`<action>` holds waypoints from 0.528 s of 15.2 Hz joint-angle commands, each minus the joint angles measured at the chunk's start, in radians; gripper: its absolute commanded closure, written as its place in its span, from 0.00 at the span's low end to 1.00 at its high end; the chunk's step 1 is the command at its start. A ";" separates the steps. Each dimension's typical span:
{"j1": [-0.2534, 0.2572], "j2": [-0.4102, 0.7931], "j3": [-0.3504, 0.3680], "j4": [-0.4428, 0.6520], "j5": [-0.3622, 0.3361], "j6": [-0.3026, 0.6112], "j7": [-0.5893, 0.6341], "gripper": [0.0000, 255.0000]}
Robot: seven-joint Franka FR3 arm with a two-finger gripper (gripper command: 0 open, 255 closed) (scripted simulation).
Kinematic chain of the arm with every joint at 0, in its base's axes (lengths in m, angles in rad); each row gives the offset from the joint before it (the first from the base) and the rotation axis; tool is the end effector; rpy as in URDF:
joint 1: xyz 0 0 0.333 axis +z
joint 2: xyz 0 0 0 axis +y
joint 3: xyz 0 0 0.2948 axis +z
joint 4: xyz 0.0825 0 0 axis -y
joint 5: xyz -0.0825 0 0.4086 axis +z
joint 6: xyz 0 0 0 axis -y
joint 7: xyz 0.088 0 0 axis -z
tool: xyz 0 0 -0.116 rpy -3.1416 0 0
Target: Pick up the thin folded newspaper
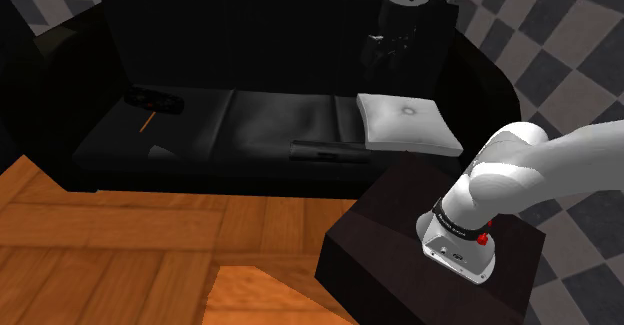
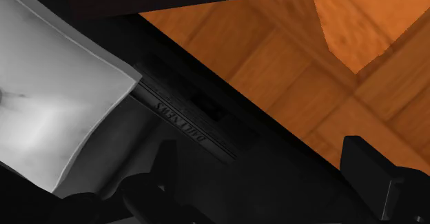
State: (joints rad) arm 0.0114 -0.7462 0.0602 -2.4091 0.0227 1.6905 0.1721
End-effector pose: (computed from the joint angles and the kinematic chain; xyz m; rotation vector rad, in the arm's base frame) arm 0.3651 0.0310 0.5359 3.1207 -0.1849 0.0448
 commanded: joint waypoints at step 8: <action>0.032 0.043 0.204 -0.192 -0.130 0.301 0.090 0.00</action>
State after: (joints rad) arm 0.0407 -0.7118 0.2345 -2.5719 -0.0839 1.9421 0.2461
